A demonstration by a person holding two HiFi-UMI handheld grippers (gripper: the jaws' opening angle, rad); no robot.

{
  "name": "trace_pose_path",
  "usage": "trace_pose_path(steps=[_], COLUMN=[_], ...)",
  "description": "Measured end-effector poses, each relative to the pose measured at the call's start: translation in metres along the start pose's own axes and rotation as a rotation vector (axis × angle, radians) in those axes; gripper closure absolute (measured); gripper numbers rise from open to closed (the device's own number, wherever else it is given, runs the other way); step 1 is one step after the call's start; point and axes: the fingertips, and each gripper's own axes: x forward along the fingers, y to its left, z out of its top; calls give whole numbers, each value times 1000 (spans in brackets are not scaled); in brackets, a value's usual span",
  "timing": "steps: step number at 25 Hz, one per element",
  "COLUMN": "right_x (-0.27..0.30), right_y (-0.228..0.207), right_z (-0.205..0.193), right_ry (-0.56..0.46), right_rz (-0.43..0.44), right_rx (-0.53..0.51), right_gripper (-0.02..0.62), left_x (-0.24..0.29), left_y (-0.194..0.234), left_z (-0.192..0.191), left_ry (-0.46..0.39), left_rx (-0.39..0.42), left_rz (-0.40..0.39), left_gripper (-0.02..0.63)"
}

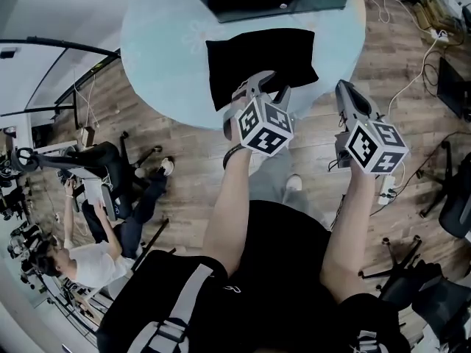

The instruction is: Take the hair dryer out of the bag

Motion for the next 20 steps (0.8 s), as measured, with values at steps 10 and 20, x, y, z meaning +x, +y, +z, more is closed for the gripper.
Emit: trace_pose_path(steps=[10,20], right_x=[38,65], right_y=[-17,-26], right_z=[-14,-18], right_ry=[72,109], right_rz=[-26,-53], right_rx=[39,73], right_gripper=[591,591], left_x=[52,80], left_y=[15,24], left_z=[-17,-25], left_ry=[78,109], left_rx=[41,82], left_rz=[-35,-76], left_gripper=[337,376])
